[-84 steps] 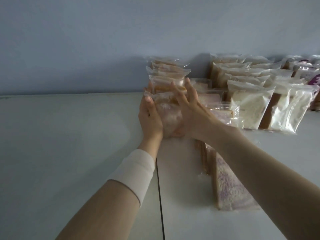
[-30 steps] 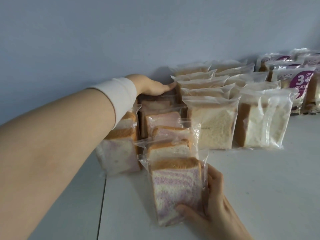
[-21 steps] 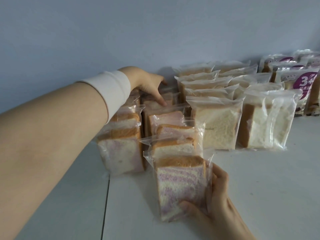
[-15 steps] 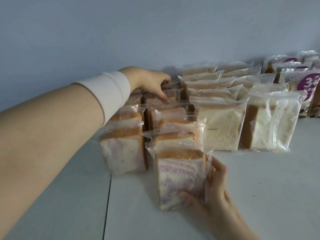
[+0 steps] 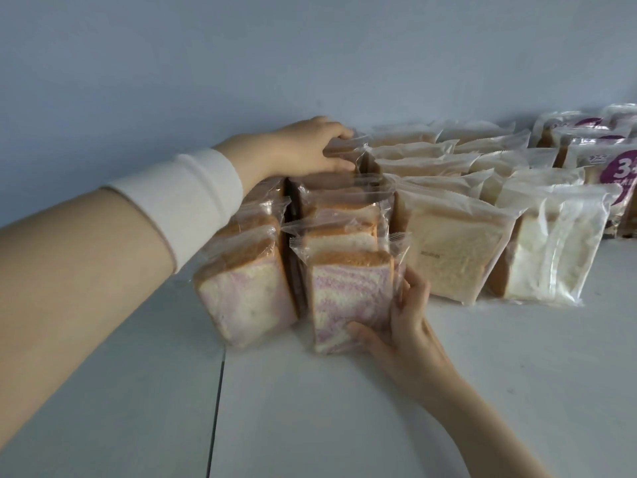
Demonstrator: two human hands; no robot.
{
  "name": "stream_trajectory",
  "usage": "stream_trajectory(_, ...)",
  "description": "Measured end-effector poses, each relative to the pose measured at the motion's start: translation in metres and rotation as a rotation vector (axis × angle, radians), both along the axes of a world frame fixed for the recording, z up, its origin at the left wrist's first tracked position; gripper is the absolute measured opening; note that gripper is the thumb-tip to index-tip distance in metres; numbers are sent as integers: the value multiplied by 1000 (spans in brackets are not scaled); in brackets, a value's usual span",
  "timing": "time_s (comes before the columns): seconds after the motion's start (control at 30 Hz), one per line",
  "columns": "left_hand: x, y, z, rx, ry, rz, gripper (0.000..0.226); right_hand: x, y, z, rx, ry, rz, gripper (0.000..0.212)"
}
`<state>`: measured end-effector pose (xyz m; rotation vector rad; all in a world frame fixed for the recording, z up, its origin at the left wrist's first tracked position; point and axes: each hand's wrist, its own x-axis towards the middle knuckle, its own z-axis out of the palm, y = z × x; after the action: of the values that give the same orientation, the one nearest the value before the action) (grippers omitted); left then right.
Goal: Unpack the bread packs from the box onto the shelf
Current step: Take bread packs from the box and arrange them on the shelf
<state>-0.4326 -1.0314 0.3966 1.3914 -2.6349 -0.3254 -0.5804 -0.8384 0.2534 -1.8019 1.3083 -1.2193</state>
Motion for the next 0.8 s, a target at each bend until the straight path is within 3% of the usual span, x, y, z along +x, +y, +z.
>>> stream_trajectory(0.2,6,35,-15,3,-125,-44,52,6,8,-1,-34,63,-64,74)
stream_trajectory(0.33,3,34,-18,4,-59,-29,43,13,3,2,-55,134,-129,78)
stream_trajectory(0.47,2,36,-13,50,-55,-16,49,26,-9,5,-52,99,-206,81)
stream_trajectory(0.57,18,63,2,-22,264,63,54,27,-9,4,-45,67,-195,84)
stream_trajectory(0.7,61,162,-36,-554,996,341,52,23,-7,2,-42,54,-126,88)
stream_trajectory(0.73,65,187,-59,-579,1057,468,62,22,-7,1,-30,55,-117,91)
stream_trajectory(0.8,65,216,-102,-355,1088,696,90,21,-7,3,20,41,-117,99)
